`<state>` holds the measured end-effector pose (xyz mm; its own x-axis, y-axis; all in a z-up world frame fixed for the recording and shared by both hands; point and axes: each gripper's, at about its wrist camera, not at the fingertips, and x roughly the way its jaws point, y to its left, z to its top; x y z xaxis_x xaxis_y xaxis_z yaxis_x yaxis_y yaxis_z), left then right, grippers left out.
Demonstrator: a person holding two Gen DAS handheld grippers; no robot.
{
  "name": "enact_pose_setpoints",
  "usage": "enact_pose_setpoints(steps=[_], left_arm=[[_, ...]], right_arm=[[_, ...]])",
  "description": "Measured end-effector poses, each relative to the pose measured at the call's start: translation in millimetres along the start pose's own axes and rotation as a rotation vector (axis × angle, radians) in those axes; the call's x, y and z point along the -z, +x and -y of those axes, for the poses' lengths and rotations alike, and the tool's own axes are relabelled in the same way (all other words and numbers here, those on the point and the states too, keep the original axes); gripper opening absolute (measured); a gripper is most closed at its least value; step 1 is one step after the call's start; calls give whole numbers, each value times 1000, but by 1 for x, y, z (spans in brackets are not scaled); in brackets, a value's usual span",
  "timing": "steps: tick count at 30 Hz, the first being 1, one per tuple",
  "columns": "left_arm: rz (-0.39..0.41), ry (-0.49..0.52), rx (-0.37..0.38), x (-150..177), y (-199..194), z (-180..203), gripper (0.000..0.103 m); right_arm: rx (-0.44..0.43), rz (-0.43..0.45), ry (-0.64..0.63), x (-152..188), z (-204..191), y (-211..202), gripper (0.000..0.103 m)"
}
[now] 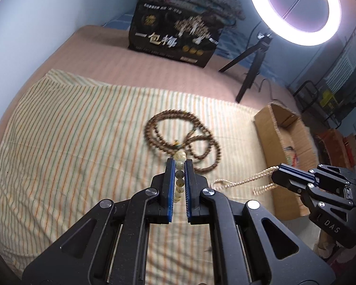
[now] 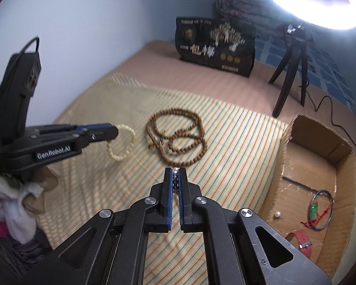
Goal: Organize jewelry
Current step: 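Close the left tool on the white bead bracelet while the right tool grasps the pearl necklace, then carry the bracelet into the box and open the left tool while the right tool releases the necklace there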
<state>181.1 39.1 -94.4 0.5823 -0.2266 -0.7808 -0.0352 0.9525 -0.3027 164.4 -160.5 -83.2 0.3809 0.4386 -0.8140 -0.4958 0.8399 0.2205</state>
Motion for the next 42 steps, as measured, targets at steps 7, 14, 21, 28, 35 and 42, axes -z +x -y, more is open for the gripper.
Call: enact_pose_setpoints(steps=[7,14,21,28,35,42], left_arm=[[48,20,49,-5,-21,20,6],[87,53,109,-11,-35,49,6],[98,101,175,-14,-39,88,6],[78,162,237,-9,-31,131,5],[47,227,270,2,-14,171,5],[23,267,271,7,6,195,6]], right_arm=[[-15,87,30,-7,6,-36,3],[-23,166,69,-9,24,-72,3],[10,225,126,-4,49,-100,3],[89,245,185,3,86,-115,3],[164,233,241,11,120,-118,3],[210,208,291,15,150,-112,3]])
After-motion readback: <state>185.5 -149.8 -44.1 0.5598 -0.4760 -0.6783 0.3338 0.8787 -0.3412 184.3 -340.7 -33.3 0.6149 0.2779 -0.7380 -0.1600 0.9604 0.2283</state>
